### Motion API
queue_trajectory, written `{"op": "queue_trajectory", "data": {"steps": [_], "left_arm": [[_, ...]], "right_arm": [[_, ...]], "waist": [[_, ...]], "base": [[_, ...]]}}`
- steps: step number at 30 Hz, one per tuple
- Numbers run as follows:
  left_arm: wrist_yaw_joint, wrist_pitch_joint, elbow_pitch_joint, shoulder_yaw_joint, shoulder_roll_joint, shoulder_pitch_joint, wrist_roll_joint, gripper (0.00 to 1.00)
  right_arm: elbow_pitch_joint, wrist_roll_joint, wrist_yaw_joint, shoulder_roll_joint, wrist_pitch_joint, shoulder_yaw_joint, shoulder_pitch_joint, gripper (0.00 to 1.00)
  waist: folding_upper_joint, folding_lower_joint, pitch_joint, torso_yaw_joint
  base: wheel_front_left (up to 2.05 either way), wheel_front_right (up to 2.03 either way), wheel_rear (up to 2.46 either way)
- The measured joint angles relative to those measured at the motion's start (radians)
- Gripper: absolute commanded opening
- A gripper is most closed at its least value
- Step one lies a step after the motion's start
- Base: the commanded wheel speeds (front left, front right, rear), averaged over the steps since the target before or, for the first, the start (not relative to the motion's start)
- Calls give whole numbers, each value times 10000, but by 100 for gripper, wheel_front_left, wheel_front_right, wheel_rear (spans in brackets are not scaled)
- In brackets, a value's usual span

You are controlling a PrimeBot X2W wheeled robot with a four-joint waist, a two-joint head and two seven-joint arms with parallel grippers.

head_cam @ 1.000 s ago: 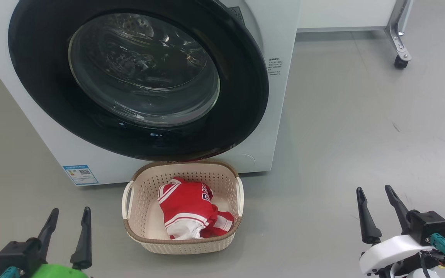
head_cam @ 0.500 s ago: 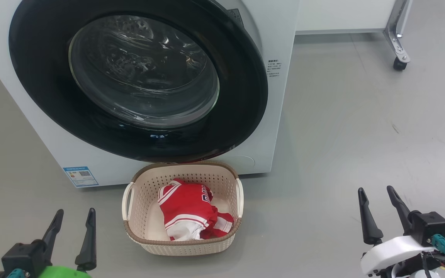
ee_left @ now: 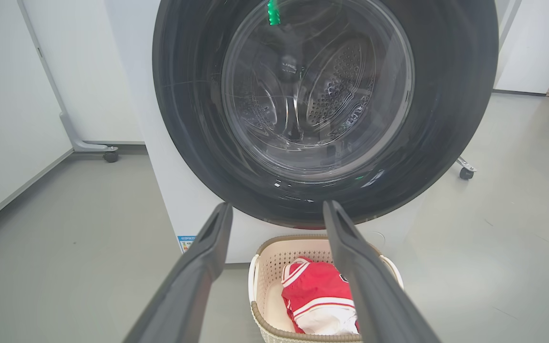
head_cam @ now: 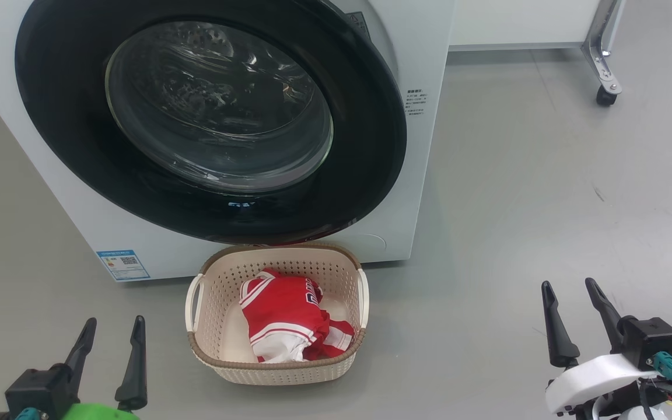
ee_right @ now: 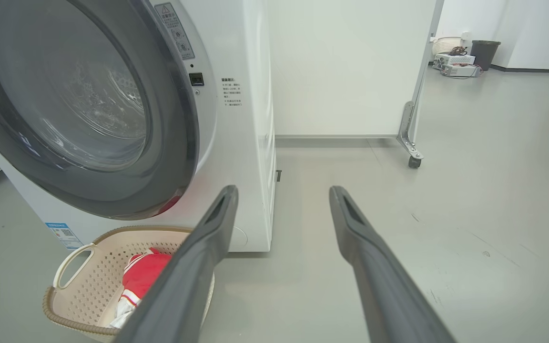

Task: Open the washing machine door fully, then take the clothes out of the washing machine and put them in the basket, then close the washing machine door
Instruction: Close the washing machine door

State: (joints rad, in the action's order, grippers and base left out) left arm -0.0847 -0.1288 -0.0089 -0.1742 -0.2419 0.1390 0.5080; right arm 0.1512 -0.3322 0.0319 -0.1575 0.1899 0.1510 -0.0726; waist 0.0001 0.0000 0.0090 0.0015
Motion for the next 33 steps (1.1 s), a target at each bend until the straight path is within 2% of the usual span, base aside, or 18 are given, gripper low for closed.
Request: {"op": "queue_trajectory", "data": {"steps": [1,2,16,25,33], "left_arm": [[-17,0,-2,-2,0,0,-12,100],[-40,0,-4,-2,4,1,-29,100],[-71,17,-130,-249,81,2,-84,100],[-54,44,-307,-548,213,-99,-190,100],[-42,42,-397,-625,332,-476,-282,100]], "right_arm": [[-6,0,35,0,-2,-4,-3,15],[-13,-12,48,2,-8,-6,-11,0],[-115,-105,-46,-203,-265,-50,-84,0],[8,4,-575,-512,-667,384,946,0],[251,92,-830,-570,-894,566,2131,0]], "waist": [[0,0,1,1],[0,0,2,2],[0,0,91,116],[0,0,456,426],[0,0,892,841]], "base": [[0,0,0],[0,0,0],[0,0,0],[0,0,0],[0,0,0]]}}
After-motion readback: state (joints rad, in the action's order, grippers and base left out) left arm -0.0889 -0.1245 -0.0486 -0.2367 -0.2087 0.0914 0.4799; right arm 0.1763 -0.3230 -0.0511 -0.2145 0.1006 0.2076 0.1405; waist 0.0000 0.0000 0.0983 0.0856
